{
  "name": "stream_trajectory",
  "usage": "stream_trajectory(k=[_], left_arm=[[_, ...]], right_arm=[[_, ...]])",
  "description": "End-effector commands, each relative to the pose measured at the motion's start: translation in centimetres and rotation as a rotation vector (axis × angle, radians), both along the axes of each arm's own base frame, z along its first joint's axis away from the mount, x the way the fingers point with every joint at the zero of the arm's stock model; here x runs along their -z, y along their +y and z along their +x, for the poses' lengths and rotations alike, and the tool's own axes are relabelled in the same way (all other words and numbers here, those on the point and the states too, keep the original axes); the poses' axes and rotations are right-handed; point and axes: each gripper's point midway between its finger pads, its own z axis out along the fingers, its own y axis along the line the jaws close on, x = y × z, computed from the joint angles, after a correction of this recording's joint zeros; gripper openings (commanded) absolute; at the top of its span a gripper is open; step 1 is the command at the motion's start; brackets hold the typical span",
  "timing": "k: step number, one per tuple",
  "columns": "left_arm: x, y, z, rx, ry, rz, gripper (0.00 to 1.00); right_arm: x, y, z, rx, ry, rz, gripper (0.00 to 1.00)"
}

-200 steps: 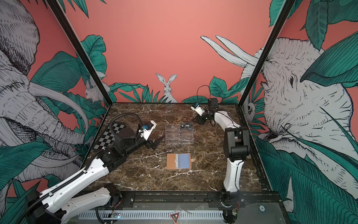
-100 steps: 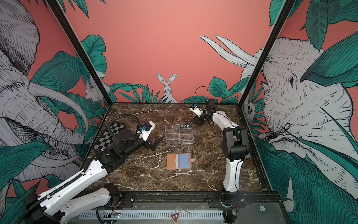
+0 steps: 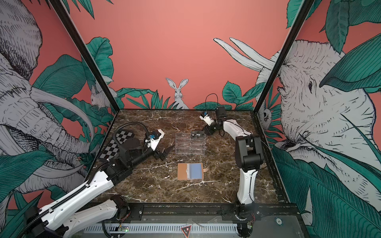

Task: Take the credit cards out of the card holder
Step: Touch the credit card in the storage box.

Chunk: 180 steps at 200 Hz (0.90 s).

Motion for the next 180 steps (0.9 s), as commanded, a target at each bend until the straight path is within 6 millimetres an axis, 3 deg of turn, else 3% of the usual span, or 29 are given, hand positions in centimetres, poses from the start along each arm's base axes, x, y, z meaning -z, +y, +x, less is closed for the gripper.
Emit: stream_trajectory(k=[1,73,100,143,180], left_arm=[[0.1,0.5,-0.1,-0.016,0.011,-0.010,0.99],[0.6,0.6,0.1,-0.028,0.023,0.000,0.99],[0.4,0.6,0.1,-0.029,0.021,-0.008,0.99],[0.5,0.7,0.0,-0.031,0.025,-0.016,0.99],[0.3,1.0,-0.4,-0.030,0.017,-0.026,0.99]], right_arm=[[-0.8,-0.3,0.4,0.039,-0.015,-0.014,0.57],[-0.3,-1.7,1.3,0.226,-0.027,-0.006,0.58],[-1.3,-2.9,1.7,0.317,-0.062,-0.019,0.59],[-2.7,-3.7,1.2,0.393,-0.113,-0.031,0.59],[-2.8,-3.2,-0.1,0.402,-0.108,-0.023,0.59]])
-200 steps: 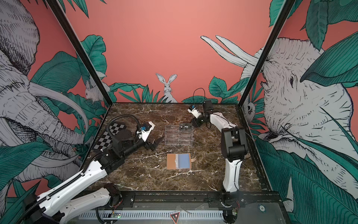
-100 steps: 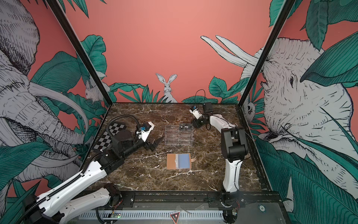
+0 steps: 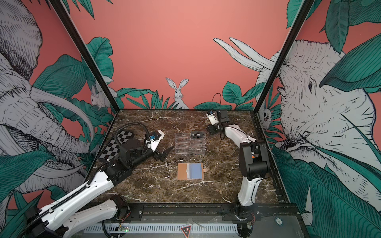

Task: Take the credit cards out of the card holder
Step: Touch the credit card in the storage box.

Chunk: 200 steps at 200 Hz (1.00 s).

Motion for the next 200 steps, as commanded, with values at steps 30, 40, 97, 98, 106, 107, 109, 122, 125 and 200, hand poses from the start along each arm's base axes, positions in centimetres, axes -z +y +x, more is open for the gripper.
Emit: stream_trajectory(k=[30,40,97,98,106,107,109,122,125,200], left_arm=[[-0.9,0.7,-0.6,-0.008,-0.010,-0.044,0.99],[-0.9,0.8,-0.7,-0.007,-0.009,-0.044,0.99],[-1.0,1.1,-1.0,-0.010,-0.010,-0.047,0.99],[-1.0,1.1,-1.0,-0.011,-0.010,-0.047,0.99],[-1.0,1.1,-1.0,-0.010,-0.009,-0.047,0.99],[-1.0,1.1,-1.0,-0.011,-0.009,-0.048,0.99],[-0.9,1.1,-1.0,-0.010,-0.008,-0.047,0.99],[-0.9,1.1,-1.0,-0.009,-0.005,-0.047,0.99],[-0.8,1.1,-1.0,-0.011,-0.004,-0.047,0.99],[-0.6,1.3,-1.1,-0.016,-0.001,-0.048,0.99]], right_arm=[[-0.8,0.7,-0.6,0.042,-0.029,0.006,0.59],[-0.8,0.9,-0.6,0.042,-0.027,0.009,0.59],[0.7,1.2,-2.1,0.044,0.011,-0.005,0.59],[0.7,1.3,-2.0,0.044,0.010,-0.005,0.59],[0.7,1.4,-2.1,0.042,0.011,-0.008,0.59],[0.7,1.4,-2.1,0.042,0.010,-0.009,0.59],[0.8,1.4,-2.1,0.043,0.013,-0.010,0.59],[0.5,1.5,-2.0,0.044,0.004,-0.015,0.59],[0.5,1.5,-2.0,0.046,0.003,-0.017,0.59],[-0.4,0.4,-1.6,0.083,-0.030,-0.074,0.60]])
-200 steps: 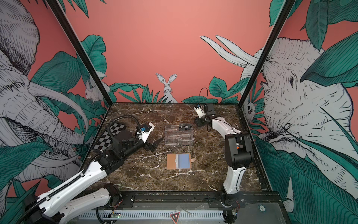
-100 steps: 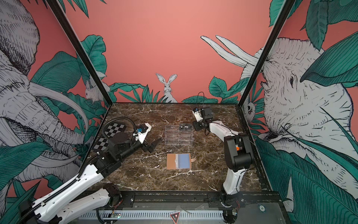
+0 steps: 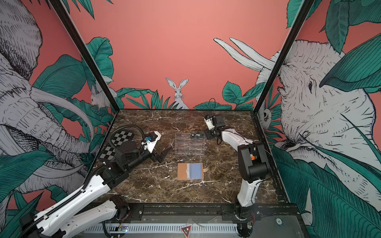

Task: Take the credit cards out of the card holder
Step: Touch the credit card in the storage box.

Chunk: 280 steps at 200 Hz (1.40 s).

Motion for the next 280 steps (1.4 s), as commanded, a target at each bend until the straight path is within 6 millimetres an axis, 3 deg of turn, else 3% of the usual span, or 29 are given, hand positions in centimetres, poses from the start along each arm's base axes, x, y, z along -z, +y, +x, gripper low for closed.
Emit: stream_trajectory(k=[1,54,131,178,220,225,230,233,242,246,280], left_arm=[[0.2,0.5,-0.2,-0.012,0.012,-0.015,0.99],[0.3,0.7,-0.4,-0.016,0.016,-0.019,0.99],[0.4,1.1,-0.9,-0.012,0.013,-0.032,0.99],[0.7,1.2,-1.1,-0.014,0.020,-0.031,0.99],[1.0,2.1,-0.5,-0.076,0.027,-0.033,0.99],[1.1,2.3,-0.4,-0.091,0.027,-0.034,0.99],[1.1,2.6,-0.2,-0.112,0.026,-0.039,0.99],[1.2,2.7,0.0,-0.126,0.024,-0.043,0.99],[1.4,3.3,0.6,-0.175,0.019,-0.050,0.99],[1.4,3.7,0.9,-0.201,0.016,-0.052,0.99],[3.0,6.7,4.2,-0.446,0.008,-0.003,0.99]], right_arm=[[-3.1,-0.3,0.5,0.019,-0.075,-0.014,0.60],[-4.4,-0.1,0.2,0.026,-0.104,-0.017,0.60],[-3.5,1.3,-0.8,0.011,-0.081,-0.024,0.60],[-3.3,1.1,-0.8,0.024,-0.084,-0.035,0.60],[-4.4,-1.7,-0.8,0.104,-0.131,-0.062,0.68],[-4.6,-2.2,-0.9,0.115,-0.141,-0.057,0.74],[-5.1,-2.7,-0.9,0.126,-0.156,-0.052,0.95],[-5.2,-3.0,-1.1,0.131,-0.160,-0.047,0.98],[-5.1,-3.8,-1.3,0.141,-0.160,-0.034,0.98],[-6.6,-4.2,-1.5,0.147,-0.198,-0.014,0.98],[-8.8,-7.3,-3.6,0.193,-0.290,0.083,0.98]])
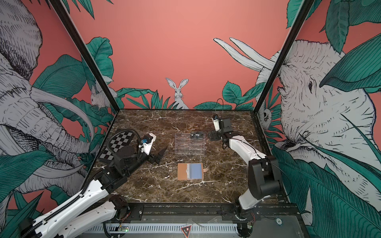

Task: Take the credit cards out of the card holder
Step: Touch the credit card in the storage box, then reset both arms

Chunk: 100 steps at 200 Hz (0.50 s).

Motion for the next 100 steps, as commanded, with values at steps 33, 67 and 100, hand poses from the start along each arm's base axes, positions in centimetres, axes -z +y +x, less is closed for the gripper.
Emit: stream_trajectory(k=[33,67,100], left_arm=[[3.3,9.9,7.4,-0.522,0.029,0.020,0.99],[6.8,18.6,9.7,-0.822,0.042,0.048,0.99],[11.1,19.4,10.2,-0.796,-0.016,0.140,0.99]], right_arm=[[-2.8,-2.3,-3.7,-0.005,-0.259,0.163,0.98],[1.9,-4.8,-6.5,0.094,-0.309,0.165,0.98],[4.5,-6.0,-7.2,0.118,-0.340,0.111,0.98]])
